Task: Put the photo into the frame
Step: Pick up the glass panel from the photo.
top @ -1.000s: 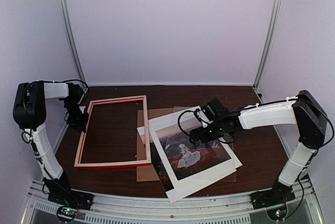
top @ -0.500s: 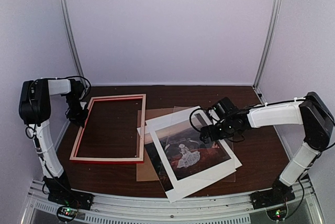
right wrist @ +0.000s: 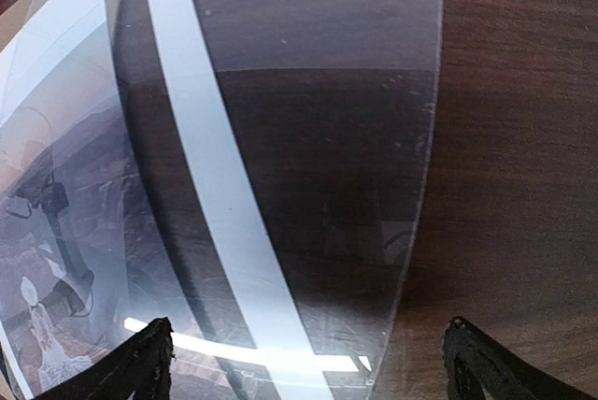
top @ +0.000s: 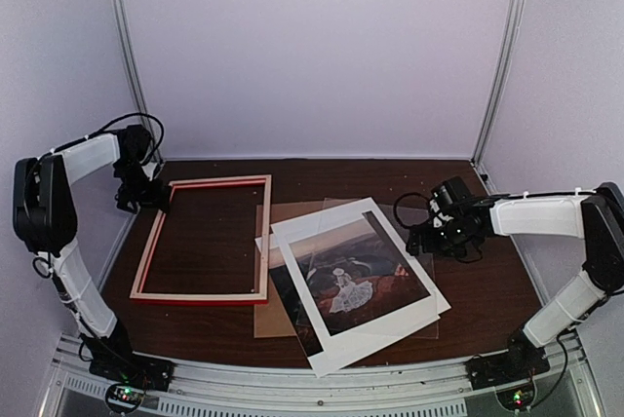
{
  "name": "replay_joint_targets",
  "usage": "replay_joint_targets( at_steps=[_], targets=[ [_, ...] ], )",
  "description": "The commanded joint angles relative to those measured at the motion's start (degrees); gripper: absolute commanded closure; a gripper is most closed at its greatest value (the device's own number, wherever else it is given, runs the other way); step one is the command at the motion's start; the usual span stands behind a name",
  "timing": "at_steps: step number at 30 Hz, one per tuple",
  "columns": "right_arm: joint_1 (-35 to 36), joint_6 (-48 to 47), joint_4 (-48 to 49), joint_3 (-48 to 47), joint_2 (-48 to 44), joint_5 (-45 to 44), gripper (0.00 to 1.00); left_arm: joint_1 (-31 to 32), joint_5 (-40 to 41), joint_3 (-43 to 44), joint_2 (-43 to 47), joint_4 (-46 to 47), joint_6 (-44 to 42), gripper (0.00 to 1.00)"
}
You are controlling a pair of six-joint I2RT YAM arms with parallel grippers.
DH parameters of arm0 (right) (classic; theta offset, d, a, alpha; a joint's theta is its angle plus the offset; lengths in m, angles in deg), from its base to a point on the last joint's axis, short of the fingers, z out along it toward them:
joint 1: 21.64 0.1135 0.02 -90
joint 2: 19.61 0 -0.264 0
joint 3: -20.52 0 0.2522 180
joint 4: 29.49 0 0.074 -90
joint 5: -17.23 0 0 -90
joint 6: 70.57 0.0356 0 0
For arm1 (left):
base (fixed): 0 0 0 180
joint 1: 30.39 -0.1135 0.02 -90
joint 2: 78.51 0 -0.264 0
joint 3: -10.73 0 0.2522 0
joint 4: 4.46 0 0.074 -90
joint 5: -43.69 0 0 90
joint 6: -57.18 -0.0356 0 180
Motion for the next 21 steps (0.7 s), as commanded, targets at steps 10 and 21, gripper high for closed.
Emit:
replay_joint_targets(
  at_steps=[10,21],
  targets=[
    [-6.47,4.24,-0.64,4.17,-2.26,6.47,0.01,30.49,-18.62,-9.87,11.06,17.84,17.6,0.04],
    [-6.88,6.08,2.16,6.02,-1.44,11.5,0.05,47.66,-20.03,-1.3,-3.02,26.56,24.92,0.05]
  ],
)
